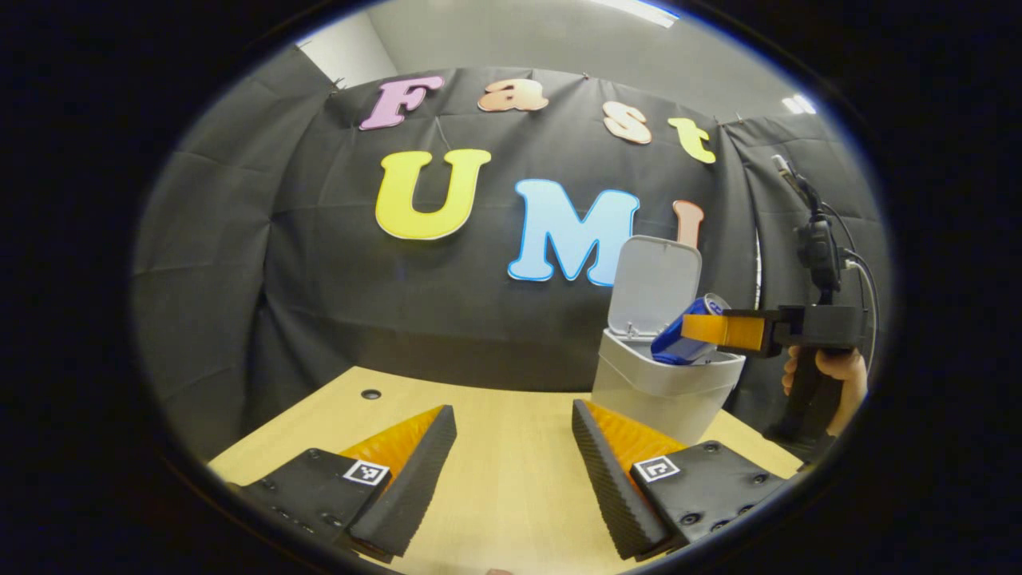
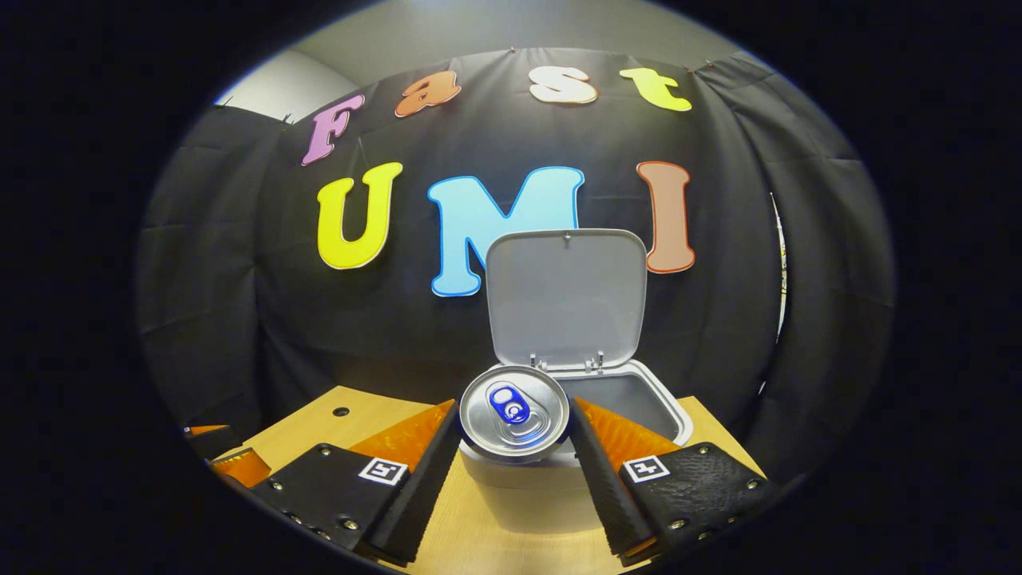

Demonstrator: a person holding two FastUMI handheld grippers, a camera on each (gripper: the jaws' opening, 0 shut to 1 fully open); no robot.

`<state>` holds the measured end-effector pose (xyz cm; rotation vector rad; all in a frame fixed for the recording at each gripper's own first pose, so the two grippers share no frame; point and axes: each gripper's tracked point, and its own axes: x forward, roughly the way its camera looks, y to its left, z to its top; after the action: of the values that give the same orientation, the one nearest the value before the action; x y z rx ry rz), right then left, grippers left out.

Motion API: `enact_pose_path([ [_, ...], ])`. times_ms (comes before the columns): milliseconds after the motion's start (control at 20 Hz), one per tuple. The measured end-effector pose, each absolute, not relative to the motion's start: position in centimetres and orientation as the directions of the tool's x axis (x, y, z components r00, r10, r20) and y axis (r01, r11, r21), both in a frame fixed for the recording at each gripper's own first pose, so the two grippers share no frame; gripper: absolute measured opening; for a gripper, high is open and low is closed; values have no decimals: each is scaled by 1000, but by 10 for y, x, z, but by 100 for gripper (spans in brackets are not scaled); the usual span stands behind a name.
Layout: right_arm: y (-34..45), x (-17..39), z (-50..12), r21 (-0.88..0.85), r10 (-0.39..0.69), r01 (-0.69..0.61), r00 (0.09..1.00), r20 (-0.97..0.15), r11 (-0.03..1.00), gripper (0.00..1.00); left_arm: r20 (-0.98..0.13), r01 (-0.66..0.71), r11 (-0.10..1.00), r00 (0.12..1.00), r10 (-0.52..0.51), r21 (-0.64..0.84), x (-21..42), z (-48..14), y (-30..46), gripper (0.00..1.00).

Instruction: Press the lid of the desktop garbage bin to open it, pick up the crumpled paper on the desktop and throw it into the bin, then pick up the pop can on the desktop and drop it into the bin, and finally close the garbage bin lid.

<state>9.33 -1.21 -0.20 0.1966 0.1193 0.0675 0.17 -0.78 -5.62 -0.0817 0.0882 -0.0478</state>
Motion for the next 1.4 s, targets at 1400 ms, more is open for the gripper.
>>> enact_pose_path([
  [1400, -13, 84, 2, 89, 59, -51, 994, -93, 995, 90, -94, 60, 994, 993, -69, -86, 3, -59, -9, 95],
])
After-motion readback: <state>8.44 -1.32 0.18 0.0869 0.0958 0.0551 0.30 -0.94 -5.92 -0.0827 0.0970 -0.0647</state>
